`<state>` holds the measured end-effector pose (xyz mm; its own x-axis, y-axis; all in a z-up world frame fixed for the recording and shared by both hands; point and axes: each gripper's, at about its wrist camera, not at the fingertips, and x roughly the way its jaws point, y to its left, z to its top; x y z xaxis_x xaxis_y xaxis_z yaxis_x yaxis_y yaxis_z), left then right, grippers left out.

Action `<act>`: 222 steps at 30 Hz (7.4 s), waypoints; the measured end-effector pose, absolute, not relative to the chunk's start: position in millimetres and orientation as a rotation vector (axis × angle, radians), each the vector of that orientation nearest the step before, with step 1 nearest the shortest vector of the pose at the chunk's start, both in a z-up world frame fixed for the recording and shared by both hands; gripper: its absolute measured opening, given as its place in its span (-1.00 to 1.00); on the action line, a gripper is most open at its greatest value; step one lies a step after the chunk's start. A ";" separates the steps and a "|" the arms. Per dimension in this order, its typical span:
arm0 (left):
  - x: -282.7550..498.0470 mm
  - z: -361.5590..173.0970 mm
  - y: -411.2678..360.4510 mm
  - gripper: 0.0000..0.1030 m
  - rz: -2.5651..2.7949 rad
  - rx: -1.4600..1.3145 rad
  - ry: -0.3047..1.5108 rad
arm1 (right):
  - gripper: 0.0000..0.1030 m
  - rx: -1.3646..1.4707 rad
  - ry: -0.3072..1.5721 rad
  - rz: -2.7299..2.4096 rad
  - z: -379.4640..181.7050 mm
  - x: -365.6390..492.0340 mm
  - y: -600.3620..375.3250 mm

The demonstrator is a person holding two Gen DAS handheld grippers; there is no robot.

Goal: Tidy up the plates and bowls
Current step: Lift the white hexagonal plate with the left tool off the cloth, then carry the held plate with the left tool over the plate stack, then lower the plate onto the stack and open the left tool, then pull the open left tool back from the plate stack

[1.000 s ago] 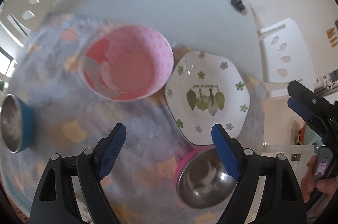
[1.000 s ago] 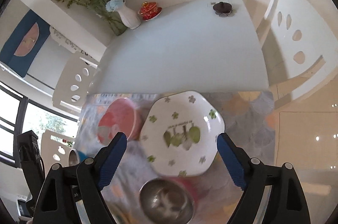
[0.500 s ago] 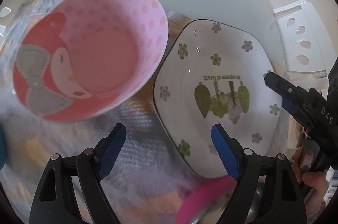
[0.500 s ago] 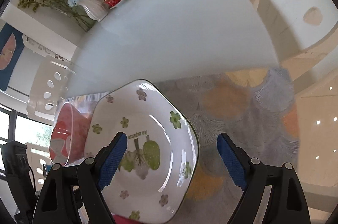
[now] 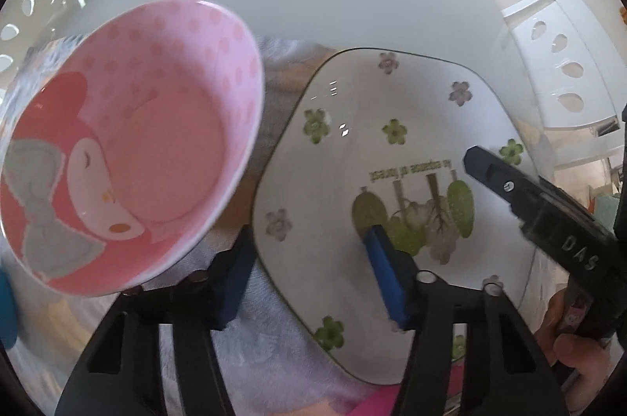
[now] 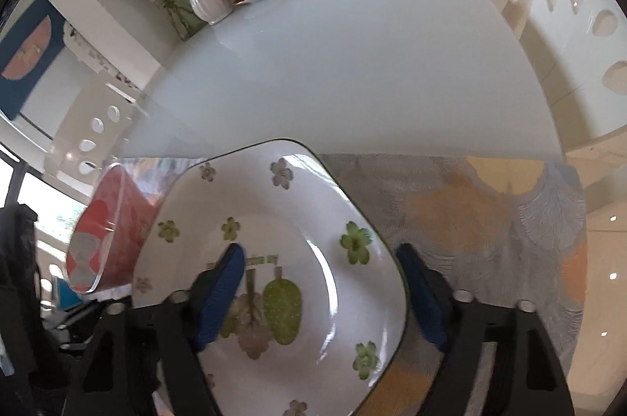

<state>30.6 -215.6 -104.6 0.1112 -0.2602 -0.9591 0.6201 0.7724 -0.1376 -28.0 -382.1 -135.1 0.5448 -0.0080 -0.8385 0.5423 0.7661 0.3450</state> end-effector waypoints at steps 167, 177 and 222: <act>-80.1 -58.1 170.3 -0.15 -0.582 0.059 1.292 | -0.60 0.690 1.158 0.189 -112.9 -105.3 -23.7; -80.3 -55.0 169.7 -0.11 -0.532 0.081 1.341 | -0.58 0.738 1.237 0.131 -114.6 -97.9 -20.7; -79.6 -42.7 169.4 0.02 -0.418 0.191 1.368 | -0.53 0.599 1.428 -0.025 -98.2 -89.8 -22.1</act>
